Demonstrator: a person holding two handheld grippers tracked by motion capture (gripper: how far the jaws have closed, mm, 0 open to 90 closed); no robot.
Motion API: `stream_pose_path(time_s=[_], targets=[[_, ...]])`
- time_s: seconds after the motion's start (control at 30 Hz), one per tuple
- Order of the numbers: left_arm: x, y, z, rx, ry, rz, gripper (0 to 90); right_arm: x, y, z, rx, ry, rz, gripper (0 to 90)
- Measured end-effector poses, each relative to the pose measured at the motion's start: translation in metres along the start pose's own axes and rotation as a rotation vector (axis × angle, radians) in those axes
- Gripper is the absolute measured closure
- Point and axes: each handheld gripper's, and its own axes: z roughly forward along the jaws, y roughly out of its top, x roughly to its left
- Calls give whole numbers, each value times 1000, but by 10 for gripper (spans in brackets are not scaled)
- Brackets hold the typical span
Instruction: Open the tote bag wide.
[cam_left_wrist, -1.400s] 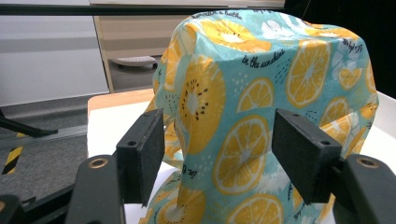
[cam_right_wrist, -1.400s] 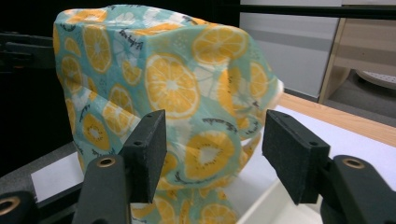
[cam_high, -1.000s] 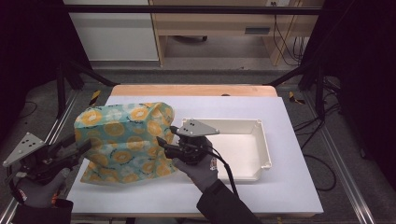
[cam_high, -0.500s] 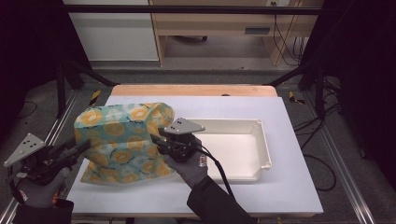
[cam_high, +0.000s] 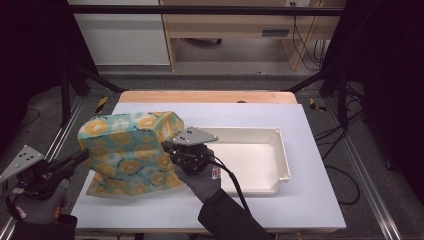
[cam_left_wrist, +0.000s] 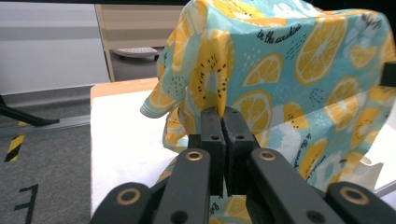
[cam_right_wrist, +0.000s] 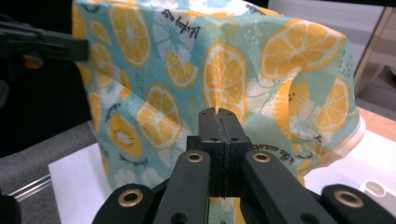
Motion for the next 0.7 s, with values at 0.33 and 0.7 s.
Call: stream_pose_path(time_s=[0.33, 0.7], targets=[[-8, -6, -15, -19, -10, 4, 898, 17, 3, -15, -32, 56, -27, 900], [-10, -27, -12, 36, -24, -5, 899, 15, -21, -10, 22, 73, -3, 900]])
